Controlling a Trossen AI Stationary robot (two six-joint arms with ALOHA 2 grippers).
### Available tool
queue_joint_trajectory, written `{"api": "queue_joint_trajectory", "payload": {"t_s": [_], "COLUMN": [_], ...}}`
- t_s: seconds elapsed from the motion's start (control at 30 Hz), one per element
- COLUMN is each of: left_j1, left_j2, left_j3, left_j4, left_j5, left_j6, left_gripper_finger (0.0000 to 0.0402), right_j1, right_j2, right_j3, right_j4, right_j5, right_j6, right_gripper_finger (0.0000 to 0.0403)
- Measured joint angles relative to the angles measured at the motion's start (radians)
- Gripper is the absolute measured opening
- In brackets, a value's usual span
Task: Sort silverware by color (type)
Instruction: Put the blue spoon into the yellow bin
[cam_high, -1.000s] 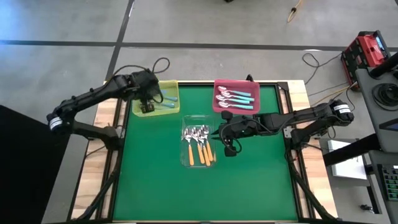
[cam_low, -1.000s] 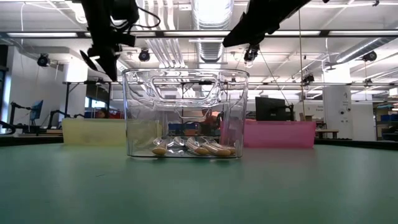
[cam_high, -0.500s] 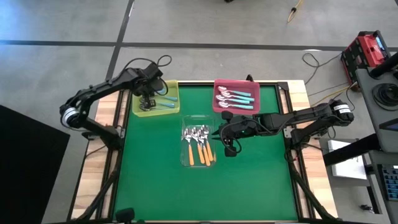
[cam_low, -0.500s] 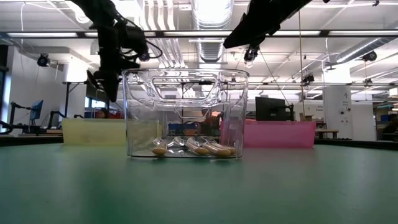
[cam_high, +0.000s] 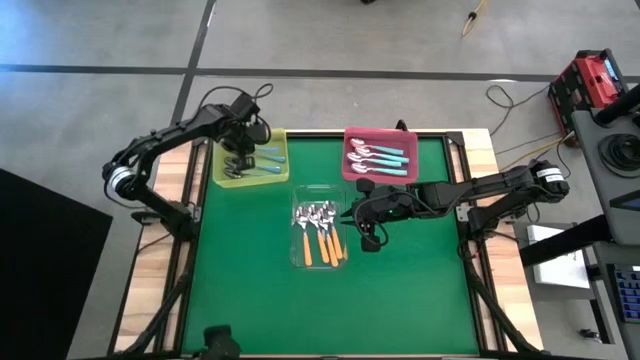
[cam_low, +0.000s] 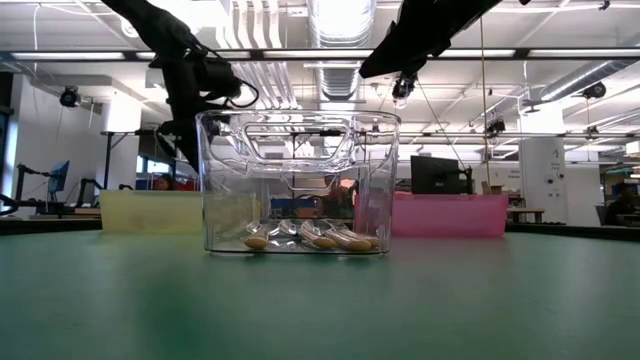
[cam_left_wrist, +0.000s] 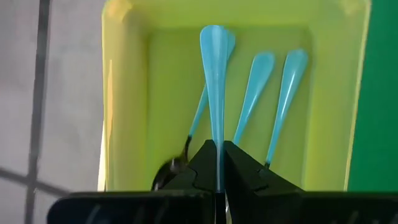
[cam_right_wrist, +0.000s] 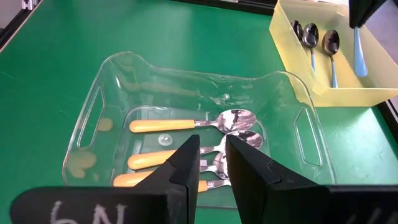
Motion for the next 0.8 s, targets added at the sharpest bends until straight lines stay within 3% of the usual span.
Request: {"api": "queue_joint_trajectory", "payload": {"t_s": [0.33,0.8], "left_j1": [0.071,0.088], "left_j2": [0.000,0.000], "left_j3": [-0.071,-0.187], "left_j4": [0.099,0.309], "left_j5": [0.086,0.089], "left_j6": [0.002,-0.004], "left_gripper_finger": [0.0000,0.0000], "right_j1": [0.000,0.001], "right_j2": [0.000,0.000], "right_j3": [0.000,0.000], "right_j4": [0.000,0.001], "right_j5": [0.000,0.000], "right_j6": [0.026,0.044], "right_gripper_finger": [0.0068,0.0068]}}
